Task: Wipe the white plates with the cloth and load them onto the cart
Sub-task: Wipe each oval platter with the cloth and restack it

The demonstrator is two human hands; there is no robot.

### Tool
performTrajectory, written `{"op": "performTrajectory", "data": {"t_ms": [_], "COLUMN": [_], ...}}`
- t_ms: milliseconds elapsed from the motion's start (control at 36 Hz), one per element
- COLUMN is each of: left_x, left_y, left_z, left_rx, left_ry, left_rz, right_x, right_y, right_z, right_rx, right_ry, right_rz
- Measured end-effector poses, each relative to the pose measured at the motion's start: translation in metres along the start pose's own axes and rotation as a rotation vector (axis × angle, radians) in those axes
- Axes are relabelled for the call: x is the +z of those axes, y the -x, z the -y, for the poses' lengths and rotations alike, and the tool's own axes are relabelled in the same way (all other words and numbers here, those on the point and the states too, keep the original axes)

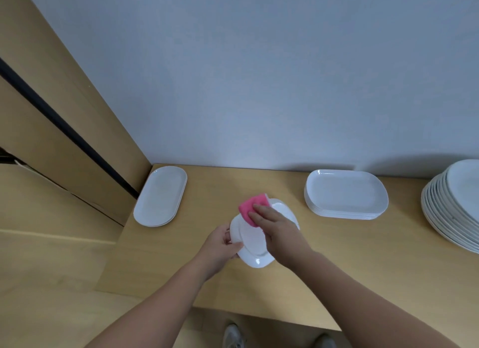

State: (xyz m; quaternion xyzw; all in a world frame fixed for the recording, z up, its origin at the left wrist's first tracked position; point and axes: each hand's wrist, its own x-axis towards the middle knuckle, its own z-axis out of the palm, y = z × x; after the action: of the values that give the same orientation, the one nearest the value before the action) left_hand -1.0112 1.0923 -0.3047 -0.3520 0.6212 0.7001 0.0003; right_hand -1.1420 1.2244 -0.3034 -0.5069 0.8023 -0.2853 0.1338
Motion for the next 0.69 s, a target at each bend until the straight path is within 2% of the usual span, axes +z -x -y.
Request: {"op": "performTrajectory", "data": {"t_ms": [139,278,528,694], "left_x": [-0.002,-0.006,-0.005,-0.005], "left_y": [-0.004,-0.008,-0.006,-0.009], "left_z": [-0.001,0.003,0.005,0.005], "left_rx": [-0.017,-0.031,-0.037,-0.064], "left_ry": [-0.039,-0.08,-0.026,-0.043], "left_rz": [0.0,-0.04,-0.039,-0.077], "right_x": [0.03,0.04,0.02,0.015], "right_y": [-0.021,-0.033,-0.054,-0.046], "right_z": [0.0,-0.013,-0.062,-0.08], "right_rx": [-0.035,-0.075,0.104,0.304], "right_ry": [0.228,0.264,0.183,0.028], "right_rz": [0.216,0.264,0.215,0.183]}}
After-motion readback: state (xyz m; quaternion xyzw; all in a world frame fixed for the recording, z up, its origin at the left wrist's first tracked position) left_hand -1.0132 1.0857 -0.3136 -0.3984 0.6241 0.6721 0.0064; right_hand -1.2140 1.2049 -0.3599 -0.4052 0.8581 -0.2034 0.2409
